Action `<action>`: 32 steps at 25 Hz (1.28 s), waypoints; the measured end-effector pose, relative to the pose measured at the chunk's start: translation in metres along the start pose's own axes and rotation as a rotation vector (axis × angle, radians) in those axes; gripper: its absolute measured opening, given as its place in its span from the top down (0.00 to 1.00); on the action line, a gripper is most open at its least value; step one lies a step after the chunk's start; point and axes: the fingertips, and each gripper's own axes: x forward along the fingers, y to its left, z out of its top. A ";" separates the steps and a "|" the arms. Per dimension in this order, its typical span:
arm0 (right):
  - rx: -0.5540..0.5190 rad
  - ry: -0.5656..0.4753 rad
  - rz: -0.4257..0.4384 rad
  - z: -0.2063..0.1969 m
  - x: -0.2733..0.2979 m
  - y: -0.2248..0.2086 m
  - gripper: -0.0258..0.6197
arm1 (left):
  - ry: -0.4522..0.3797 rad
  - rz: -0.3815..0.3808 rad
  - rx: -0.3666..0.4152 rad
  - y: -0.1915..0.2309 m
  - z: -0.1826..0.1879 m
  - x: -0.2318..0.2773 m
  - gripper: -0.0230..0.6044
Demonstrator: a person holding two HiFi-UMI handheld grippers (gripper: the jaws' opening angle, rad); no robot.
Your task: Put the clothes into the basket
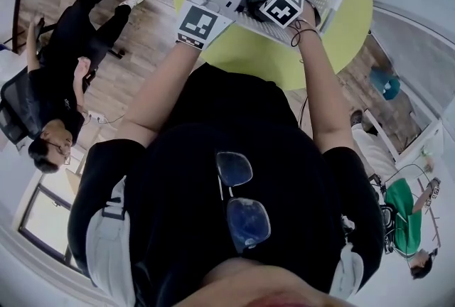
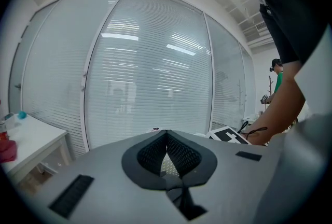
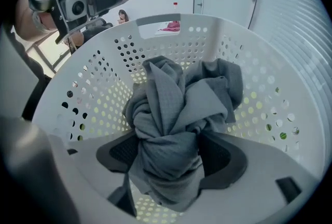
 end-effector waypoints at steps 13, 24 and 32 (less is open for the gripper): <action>0.108 -0.183 -0.084 0.015 -0.074 -0.011 0.42 | -0.013 -0.003 0.023 -0.016 0.008 -0.015 0.95; 0.190 -0.446 -0.134 0.011 -0.163 0.016 0.43 | -0.024 -0.014 0.053 -0.056 0.021 -0.036 0.95; 0.225 -0.682 -0.151 0.005 -0.221 0.046 0.44 | -0.032 -0.025 0.064 -0.089 0.032 -0.050 0.95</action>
